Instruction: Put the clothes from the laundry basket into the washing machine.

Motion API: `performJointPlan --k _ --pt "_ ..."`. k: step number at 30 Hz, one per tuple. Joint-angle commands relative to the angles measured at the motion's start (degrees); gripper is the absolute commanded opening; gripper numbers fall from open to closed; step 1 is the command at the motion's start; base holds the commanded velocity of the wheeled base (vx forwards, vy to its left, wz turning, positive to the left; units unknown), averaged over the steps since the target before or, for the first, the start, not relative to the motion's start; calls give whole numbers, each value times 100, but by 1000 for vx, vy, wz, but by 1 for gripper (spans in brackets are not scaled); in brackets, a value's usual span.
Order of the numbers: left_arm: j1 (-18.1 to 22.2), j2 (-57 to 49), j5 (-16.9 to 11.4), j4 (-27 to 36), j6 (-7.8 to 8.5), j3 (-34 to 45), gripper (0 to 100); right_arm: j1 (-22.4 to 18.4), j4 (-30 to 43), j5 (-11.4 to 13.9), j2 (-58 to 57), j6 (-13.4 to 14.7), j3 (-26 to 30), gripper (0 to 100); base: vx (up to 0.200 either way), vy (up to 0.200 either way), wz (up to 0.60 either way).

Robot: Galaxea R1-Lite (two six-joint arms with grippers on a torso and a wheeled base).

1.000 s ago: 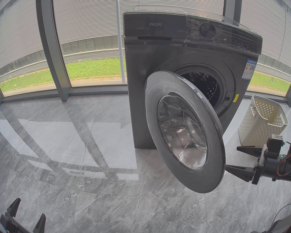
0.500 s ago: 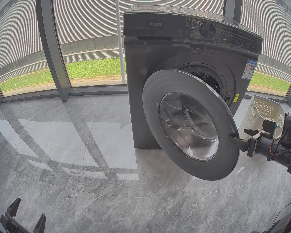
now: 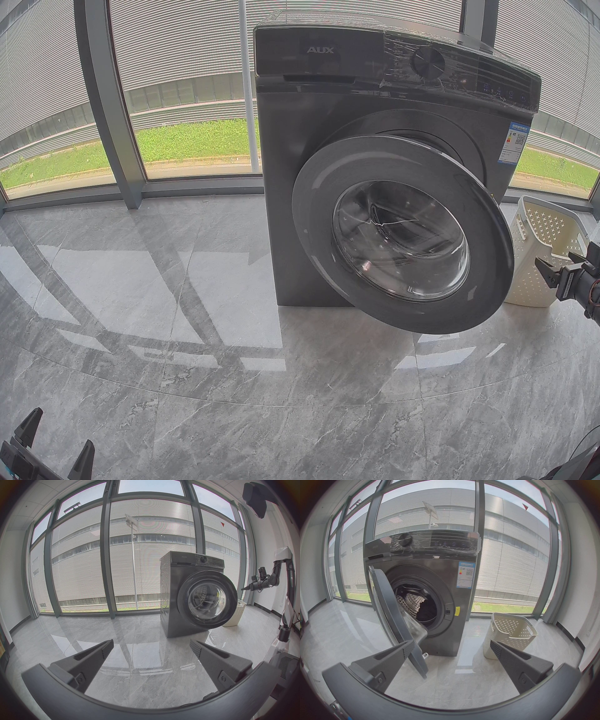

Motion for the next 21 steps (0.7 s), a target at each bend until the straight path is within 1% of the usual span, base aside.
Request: performJointPlan --k 1,4,7,8,9,10,11,12,13,15,17,18,19,21 --pt "1 -85 2 -1 -1 92 100 -83 -292 67 465 -46 609 100 0 0 0" --pt "1 -85 -7 -1 -1 101 100 488 -266 199 421 -46 1004 100 0 0 0" --pt "1 -85 2 -1 -1 101 100 936 -231 225 228 -46 1268 100 0 0 0" --pt "1 -85 2 -1 -1 101 100 1112 -222 269 166 -46 1356 100 0 -200 0" --pt "1 -85 -7 -1 -1 101 100 1139 -222 278 166 -46 1373 100 0 -200 0" --pt "1 -85 2 -1 -10 92 100 1464 -196 454 113 -28 1523 100 0 -200 0" --pt "10 -85 -7 -1 -10 101 100 1596 -196 533 104 -19 1584 100 0 -200 0" --pt "10 -85 2 -1 -10 101 100 1736 -196 586 104 -19 1646 100 0 -200 0" --pt "10 -85 2 -1 -10 101 100 1754 -196 594 104 -19 1655 100 0 -200 0" --pt "10 -85 2 -1 -10 101 100 2105 -213 656 104 34 1778 100 0 -200 0" --pt "10 -85 2 -1 -10 101 100 2404 -222 718 104 201 1787 100 0 -200 0" --pt "10 -85 2 -1 -10 101 100 2615 -257 761 104 341 1787 100 0 -200 0" --pt "10 -85 2 -1 -1 101 100 2800 -284 770 96 499 1769 100 0 -200 0" --pt "10 -85 -7 -1 8 101 100 3178 -328 761 96 904 1672 100 0 -200 0"
